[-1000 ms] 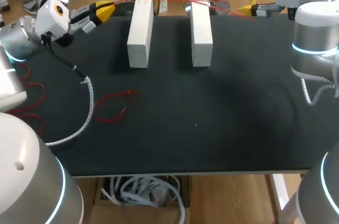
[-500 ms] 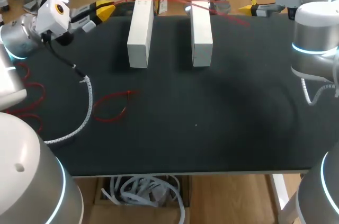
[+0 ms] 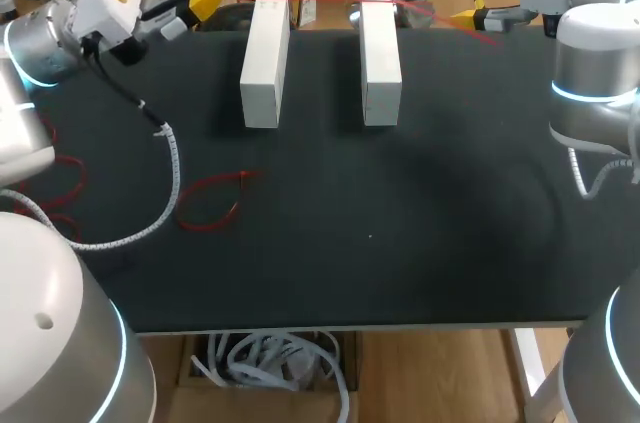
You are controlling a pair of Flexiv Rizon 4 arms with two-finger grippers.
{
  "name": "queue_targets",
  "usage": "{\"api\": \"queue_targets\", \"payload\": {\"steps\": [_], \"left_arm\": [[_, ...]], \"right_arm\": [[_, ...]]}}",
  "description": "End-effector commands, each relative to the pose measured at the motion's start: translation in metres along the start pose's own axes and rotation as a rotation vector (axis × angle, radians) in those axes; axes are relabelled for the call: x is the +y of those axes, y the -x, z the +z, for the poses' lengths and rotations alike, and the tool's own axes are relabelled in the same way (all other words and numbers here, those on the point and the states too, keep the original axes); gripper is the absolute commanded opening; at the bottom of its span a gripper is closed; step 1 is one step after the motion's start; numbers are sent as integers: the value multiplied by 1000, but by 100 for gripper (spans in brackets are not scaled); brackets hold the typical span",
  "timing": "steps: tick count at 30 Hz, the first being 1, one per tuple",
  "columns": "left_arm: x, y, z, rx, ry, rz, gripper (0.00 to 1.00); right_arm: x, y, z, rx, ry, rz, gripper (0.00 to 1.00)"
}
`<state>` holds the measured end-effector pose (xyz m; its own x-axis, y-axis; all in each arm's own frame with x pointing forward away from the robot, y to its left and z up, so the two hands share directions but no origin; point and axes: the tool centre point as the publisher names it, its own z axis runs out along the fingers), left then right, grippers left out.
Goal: Grab the tape and strap the tape.
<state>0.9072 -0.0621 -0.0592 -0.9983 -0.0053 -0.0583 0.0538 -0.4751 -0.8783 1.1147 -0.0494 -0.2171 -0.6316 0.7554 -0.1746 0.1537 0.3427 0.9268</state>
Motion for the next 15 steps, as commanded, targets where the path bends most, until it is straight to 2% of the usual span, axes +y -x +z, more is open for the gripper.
{"api": "queue_targets", "payload": {"steps": [1, 7, 15], "left_arm": [[-10, -23, 7, -72, 5, -11, 0], [-17, -33, 14, -66, -13, -9, 0], [-20, -32, 15, -64, -22, -14, 0]], "right_arm": [[0, 0, 0, 1, -3, 0, 100], [0, 0, 0, 1, -3, 0, 100], [0, 0, 0, 1, -3, 0, 100]]}}
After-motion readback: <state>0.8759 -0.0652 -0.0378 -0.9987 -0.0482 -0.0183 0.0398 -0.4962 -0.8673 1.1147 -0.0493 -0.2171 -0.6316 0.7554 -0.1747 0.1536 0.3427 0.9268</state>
